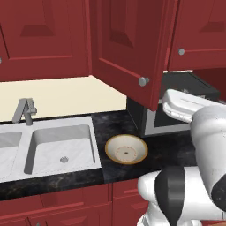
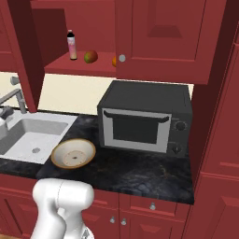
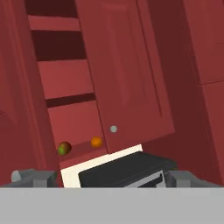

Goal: Open the cabinet. Pick the mango and tangerine from the cabinet and place them into the bowl. Then close the cabinet.

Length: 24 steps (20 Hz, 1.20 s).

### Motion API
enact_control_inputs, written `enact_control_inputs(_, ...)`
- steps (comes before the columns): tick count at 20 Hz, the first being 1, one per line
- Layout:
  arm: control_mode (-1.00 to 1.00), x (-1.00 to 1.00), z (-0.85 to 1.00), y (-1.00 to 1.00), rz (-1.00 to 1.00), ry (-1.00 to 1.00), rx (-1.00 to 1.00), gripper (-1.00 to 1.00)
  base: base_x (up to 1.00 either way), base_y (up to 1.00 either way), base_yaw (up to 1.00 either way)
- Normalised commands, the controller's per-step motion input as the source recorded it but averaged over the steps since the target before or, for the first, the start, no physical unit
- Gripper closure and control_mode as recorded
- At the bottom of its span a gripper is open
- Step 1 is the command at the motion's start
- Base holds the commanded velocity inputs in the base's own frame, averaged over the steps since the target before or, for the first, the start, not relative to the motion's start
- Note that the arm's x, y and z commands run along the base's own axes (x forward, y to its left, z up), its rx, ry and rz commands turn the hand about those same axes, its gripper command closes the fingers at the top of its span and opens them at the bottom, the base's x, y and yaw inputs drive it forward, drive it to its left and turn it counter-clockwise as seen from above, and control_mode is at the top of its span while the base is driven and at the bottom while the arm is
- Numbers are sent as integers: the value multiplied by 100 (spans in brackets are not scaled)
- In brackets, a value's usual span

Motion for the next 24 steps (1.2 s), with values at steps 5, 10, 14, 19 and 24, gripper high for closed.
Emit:
enact_control_inputs(5,-100,21,-13,-81,34,0,7,-100,0,0,0)
enact_control_inputs(10,-100,21,-21,-54,35,0,13,-100,0,0,0)
enact_control_inputs(14,-100,42,-26,-11,32,0,10,-100,0,0,0)
enact_control_inputs(19,-100,81,-23,3,20,0,4,-100,0,0,0)
enact_control_inputs(24,-100,86,-19,2,22,0,7,-100,0,0,0)
